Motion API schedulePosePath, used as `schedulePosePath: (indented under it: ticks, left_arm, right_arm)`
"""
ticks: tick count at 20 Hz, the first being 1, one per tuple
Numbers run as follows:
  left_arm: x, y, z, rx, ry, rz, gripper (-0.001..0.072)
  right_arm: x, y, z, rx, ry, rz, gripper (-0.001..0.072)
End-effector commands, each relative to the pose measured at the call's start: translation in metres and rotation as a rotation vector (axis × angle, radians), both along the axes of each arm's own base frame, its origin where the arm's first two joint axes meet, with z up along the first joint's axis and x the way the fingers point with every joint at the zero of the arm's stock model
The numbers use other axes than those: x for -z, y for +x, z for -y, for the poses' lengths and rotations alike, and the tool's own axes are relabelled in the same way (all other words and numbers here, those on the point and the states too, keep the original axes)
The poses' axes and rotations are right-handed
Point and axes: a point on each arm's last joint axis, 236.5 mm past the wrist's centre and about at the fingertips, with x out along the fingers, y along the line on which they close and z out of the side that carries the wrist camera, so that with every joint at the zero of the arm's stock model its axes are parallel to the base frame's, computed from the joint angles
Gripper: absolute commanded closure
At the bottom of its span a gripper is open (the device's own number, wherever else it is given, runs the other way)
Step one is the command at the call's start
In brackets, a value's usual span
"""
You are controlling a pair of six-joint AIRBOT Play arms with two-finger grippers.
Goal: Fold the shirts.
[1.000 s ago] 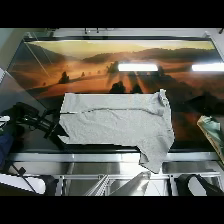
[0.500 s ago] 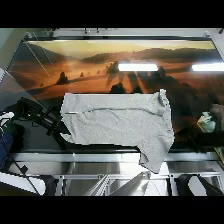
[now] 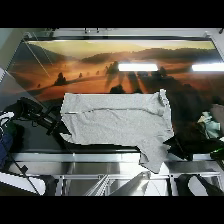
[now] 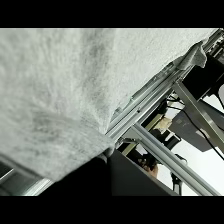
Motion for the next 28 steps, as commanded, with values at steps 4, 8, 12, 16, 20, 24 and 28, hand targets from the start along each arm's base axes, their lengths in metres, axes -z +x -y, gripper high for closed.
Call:
schedulePosePath:
  ticks: [4, 8, 12, 16, 20, 24, 28]
  left_arm:
    - [-0.003, -0.002, 0.000, 0.007, -0.010, -0.010, 0.0694]
    - [-0.002, -0.002, 0.000, 0.006, -0.009, -0.008, 0.0694]
    - [-0.002, -0.002, 0.000, 0.005, -0.008, -0.008, 0.0694]
    - [-0.003, -0.001, 0.001, 0.003, -0.011, -0.007, 0.0694]
    - [-0.004, 0.000, 0.002, -0.004, -0.018, -0.005, 0.0694]
    - [-0.002, 0.002, 0.002, -0.008, -0.012, 0.001, 0.0695]
    - [-0.005, 0.003, 0.003, -0.008, -0.014, 0.012, 0.0694]
  right_arm:
    - [-0.014, 0.005, -0.002, -0.037, 0.005, 0.062, 0.0231]
    - [-0.005, 0.005, 0.046, 0.061, -0.161, 0.036, 0.0229]
    - [0.006, 0.001, 0.045, 0.040, -0.136, 0.017, 0.0229]
    - [-0.001, 0.019, 0.023, 0.049, -0.038, 0.123, 0.0230]
    - [0.011, 0.018, 0.010, 0.003, -0.060, 0.118, 0.0230]
    - [0.025, 0.025, -0.016, -0.095, -0.060, 0.143, 0.0231]
    - [-0.007, 0.040, -0.067, -0.181, 0.109, 0.292, 0.0511]
